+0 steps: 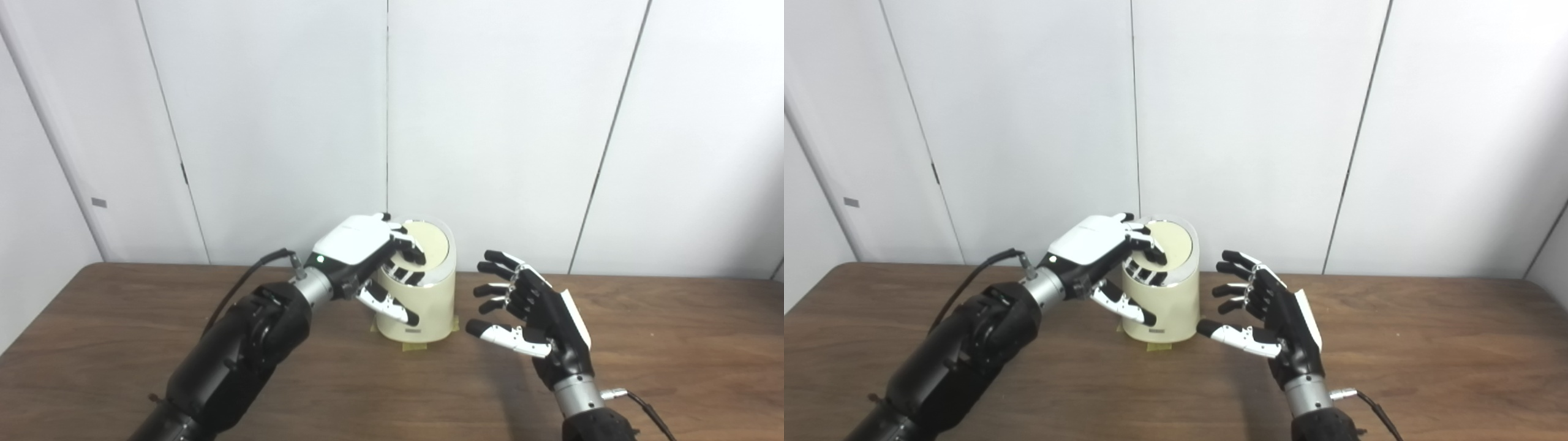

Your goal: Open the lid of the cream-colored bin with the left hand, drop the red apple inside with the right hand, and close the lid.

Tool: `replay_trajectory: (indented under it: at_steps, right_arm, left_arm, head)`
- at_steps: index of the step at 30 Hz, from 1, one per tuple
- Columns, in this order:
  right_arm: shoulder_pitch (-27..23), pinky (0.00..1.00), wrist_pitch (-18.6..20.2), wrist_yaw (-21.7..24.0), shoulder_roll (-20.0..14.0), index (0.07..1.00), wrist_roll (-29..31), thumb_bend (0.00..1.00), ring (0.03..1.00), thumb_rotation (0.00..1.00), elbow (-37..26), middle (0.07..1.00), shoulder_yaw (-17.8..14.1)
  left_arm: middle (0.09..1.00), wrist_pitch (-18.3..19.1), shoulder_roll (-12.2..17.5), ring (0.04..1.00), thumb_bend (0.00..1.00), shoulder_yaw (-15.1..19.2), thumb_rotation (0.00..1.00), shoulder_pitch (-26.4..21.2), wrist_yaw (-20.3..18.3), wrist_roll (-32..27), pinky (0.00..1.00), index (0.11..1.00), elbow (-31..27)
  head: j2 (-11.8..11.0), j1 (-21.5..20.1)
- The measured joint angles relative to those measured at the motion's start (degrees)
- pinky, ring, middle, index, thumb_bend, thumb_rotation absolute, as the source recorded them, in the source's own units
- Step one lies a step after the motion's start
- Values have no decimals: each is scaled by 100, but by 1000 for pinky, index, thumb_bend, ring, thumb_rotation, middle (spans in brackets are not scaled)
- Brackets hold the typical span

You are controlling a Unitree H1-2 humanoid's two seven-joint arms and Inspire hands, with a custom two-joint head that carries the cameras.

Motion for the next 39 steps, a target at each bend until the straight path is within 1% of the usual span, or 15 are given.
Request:
replay_trajectory:
  at_steps: [7, 11, 16, 18, 22, 23, 26, 28, 29, 31, 33, 35, 36, 37, 39]
  right_arm:
    - [1, 494, 159, -5, 11, 752, -37, 865, 602, 220, -118, 752, 6]
    - [1, 498, 188, -18, 10, 753, -46, 856, 601, 215, -179, 751, 4]
    - [4, 503, 212, -23, 9, 758, -46, 853, 605, 222, -184, 749, 2]
    - [6, 510, 217, -24, 3, 759, -46, 850, 609, 223, -185, 750, 0]
    - [10, 516, 234, -25, 6, 761, -50, 840, 612, 217, -194, 755, 4]
    - [15, 518, 241, -25, 4, 761, -50, 841, 612, 216, -197, 754, 2]
    - [25, 523, 288, -25, -3, 760, -47, 843, 614, 215, -218, 751, -6]
    - [30, 522, 297, -25, -2, 760, -43, 847, 613, 219, -221, 748, -5]
    - [34, 520, 301, -25, -4, 761, -43, 847, 613, 223, -221, 748, -8]
    - [49, 518, 324, -25, -11, 762, -43, 846, 612, 223, -219, 748, -15]
    - [71, 522, 334, -24, -29, 764, -33, 848, 615, 219, -220, 750, -24]
    - [78, 526, 346, -23, -35, 764, -11, 852, 616, 223, -221, 751, -40]
    - [78, 529, 350, -23, -40, 765, -3, 853, 618, 223, -222, 751, -48]
    - [78, 532, 352, -23, -48, 766, 11, 855, 619, 224, -221, 750, -51]
    - [79, 533, 352, -23, -62, 766, 31, 859, 619, 230, -221, 748, -54]
  left_arm:
    - [781, 27, 53, 985, 953, -363, 322, 46, 19, 936, 1000, 775, -161]
    - [775, 42, 52, 973, 938, -365, 333, 70, 18, 1056, 1000, 770, -245]
    - [770, 25, -14, 944, 910, 63, 304, 355, 100, 639, 1000, 779, -415]
    - [894, 15, -72, 979, 856, 228, 345, 484, 216, 516, 1000, 899, -467]
    - [988, -95, -217, 999, 821, 728, 389, 786, 588, 233, 1000, 991, -528]
    - [985, -163, -241, 994, 821, 898, 383, 827, 718, 59, 1000, 988, -527]
    - [970, -327, -339, 968, 809, 1534, 372, 949, 993, -798, 905, 973, -528]
    - [964, -386, -438, 953, 816, 1930, 360, 1075, 1009, -1551, 869, 962, -544]
    - [965, -383, -488, 965, 813, 2097, 343, 1174, 997, -1914, 893, 952, -581]
    - [943, -359, -629, 963, 802, 2338, 298, 1451, 905, -2685, 918, 924, -656]
    - [910, -313, -817, 921, 786, 2540, 262, 1794, 789, -3450, 912, 898, -673]
    - [882, -327, -956, 857, 780, 2722, 287, 2064, 720, -4089, 792, 883, -669]
    - [895, -369, -1021, 842, 789, 2819, 350, 2184, 721, -4308, 733, 894, -659]
    - [899, -431, -1052, 835, 791, 2895, 373, 2271, 719, -4446, 707, 896, -631]
    - [886, -502, -1057, 822, 778, 2996, 333, 2382, 695, -4731, 661, 882, -588]
  head:
    - [44, -18]
    - [61, -26]
    - [62, -18]
    - [62, -18]
    - [62, -9]
    - [70, -17]
    - [70, -18]
    - [79, -9]
    - [88, -9]
    - [88, -18]
    - [105, -18]
    - [105, -18]
    - [114, -9]
    - [114, -9]
    - [123, -44]
